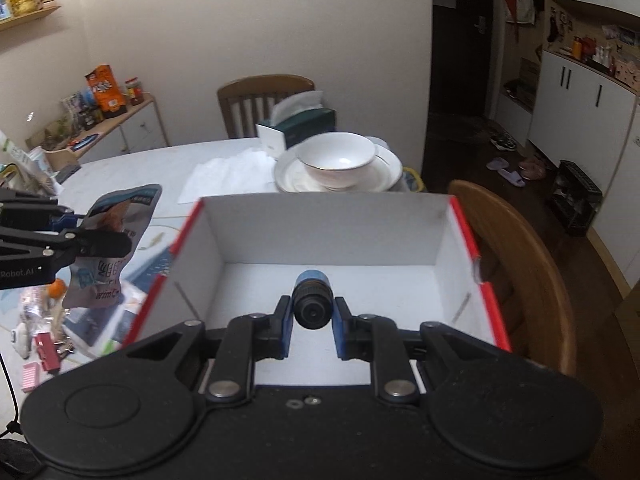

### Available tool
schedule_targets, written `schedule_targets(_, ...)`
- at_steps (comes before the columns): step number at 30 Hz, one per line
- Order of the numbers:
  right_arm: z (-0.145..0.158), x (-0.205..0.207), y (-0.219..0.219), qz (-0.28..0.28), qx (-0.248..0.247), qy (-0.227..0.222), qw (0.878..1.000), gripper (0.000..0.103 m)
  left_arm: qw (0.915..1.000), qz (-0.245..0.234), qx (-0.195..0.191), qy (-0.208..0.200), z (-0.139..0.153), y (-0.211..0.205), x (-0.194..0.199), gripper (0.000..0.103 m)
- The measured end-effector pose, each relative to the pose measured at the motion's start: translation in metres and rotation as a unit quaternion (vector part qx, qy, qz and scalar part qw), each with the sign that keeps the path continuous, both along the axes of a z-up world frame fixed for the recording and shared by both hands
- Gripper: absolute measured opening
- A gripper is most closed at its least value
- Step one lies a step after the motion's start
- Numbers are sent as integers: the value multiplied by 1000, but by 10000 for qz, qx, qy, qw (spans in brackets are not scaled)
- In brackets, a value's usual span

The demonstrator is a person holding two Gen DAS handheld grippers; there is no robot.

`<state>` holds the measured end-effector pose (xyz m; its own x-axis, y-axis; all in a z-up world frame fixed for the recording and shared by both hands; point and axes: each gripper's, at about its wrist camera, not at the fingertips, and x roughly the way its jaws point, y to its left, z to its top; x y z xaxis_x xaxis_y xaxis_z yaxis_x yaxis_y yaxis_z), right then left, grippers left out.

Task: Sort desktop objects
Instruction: 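Carry the blister pack and blue bottle with both tools over the red box, then open the left tool to drop the blister pack while the right tool releases the bottle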

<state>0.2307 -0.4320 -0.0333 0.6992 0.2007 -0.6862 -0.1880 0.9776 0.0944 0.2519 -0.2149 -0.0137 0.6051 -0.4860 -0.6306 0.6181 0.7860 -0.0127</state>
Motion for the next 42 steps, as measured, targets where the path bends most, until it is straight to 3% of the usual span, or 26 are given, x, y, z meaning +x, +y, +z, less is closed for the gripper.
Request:
schedule_targets(18, -40, 29, -18, -46, -227, 564, 9981, 19, 9894, -812, 1196, 147, -37, -96, 51, 17)
schedule_targets(35, -70, 55, -19, 42, -545, 1428, 9882, 19, 9694, -1083, 1800, 1268, -86, -123, 78, 17)
schedule_targets(42, -74, 60, -19, 5, -550, 1543, 9865, 20, 9643, -1101, 1947, 1417, -91, -126, 79, 17)
